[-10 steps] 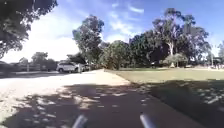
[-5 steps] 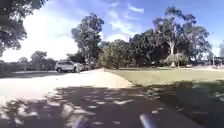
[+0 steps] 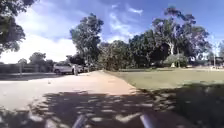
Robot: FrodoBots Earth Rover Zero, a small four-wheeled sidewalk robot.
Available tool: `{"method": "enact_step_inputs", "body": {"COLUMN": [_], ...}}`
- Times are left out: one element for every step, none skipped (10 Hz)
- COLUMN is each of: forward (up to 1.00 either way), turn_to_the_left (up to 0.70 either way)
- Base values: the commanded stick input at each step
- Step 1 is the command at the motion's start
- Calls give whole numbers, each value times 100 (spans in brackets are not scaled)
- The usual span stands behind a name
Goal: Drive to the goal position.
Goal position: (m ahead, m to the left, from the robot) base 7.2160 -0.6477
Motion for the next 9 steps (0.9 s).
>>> {"method": "enact_step_inputs", "body": {"forward": [100,100,100,100,100,100,100,100,100], "turn_to_the_left": [0,0,15,35,19,3,0,0,0]}}
